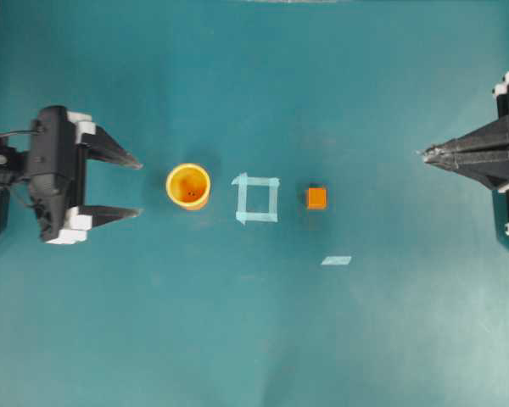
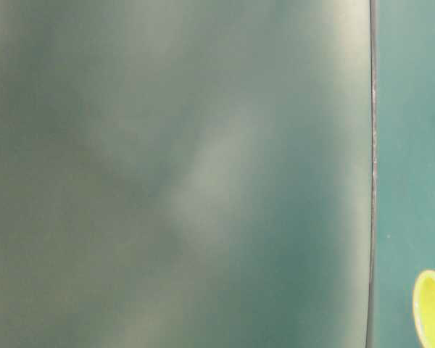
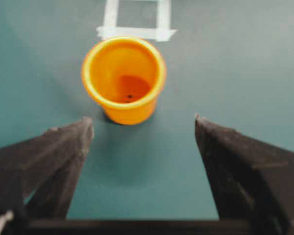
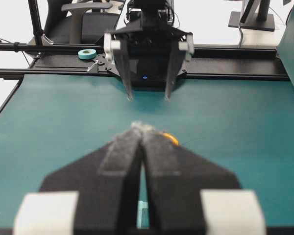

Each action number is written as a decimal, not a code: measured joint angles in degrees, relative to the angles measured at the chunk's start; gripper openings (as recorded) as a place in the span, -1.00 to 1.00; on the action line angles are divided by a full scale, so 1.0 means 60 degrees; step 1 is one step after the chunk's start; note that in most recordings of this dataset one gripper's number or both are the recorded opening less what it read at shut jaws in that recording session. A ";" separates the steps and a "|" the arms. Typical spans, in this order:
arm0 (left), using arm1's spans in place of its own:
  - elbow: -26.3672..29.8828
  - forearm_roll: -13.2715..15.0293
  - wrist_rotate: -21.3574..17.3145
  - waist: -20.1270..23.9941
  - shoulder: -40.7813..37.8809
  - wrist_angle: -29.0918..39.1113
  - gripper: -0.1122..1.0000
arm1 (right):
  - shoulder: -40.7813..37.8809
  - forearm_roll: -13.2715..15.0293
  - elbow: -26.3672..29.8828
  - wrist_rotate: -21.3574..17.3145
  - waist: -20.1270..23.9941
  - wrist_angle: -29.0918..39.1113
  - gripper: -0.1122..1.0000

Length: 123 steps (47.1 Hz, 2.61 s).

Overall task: Move the cup backward with left arm.
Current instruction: 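Move the open left gripper right toward the orange cup, then close the left gripper around the orange cup's side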

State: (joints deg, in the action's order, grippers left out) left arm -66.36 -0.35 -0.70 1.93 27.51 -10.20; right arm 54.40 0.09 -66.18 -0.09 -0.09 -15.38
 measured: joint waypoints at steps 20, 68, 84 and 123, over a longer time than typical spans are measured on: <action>-0.0088 0.0000 0.0176 0.0469 -0.2007 -0.1187 0.72 | 0.0000 0.0000 0.0000 0.0000 0.0000 0.0000 -0.81; 0.0981 0.0000 0.0498 0.0146 -0.4365 -0.2637 0.75 | -0.0015 0.0015 0.0073 0.0000 0.0000 0.0176 -0.80; 0.1143 0.0000 0.0498 0.0132 -0.4937 -0.3398 0.75 | 0.0000 0.0000 0.0103 0.0000 0.0000 0.0176 -0.80; 0.1494 0.0000 0.0483 0.0132 -0.5566 -0.4131 0.45 | -0.0015 0.0015 0.0161 0.0000 0.0000 0.0308 -0.81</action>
State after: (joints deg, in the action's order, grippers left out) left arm -57.39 -0.35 2.20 2.72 -5.89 -34.98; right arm 54.32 0.18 -65.21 -0.09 -0.09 -13.54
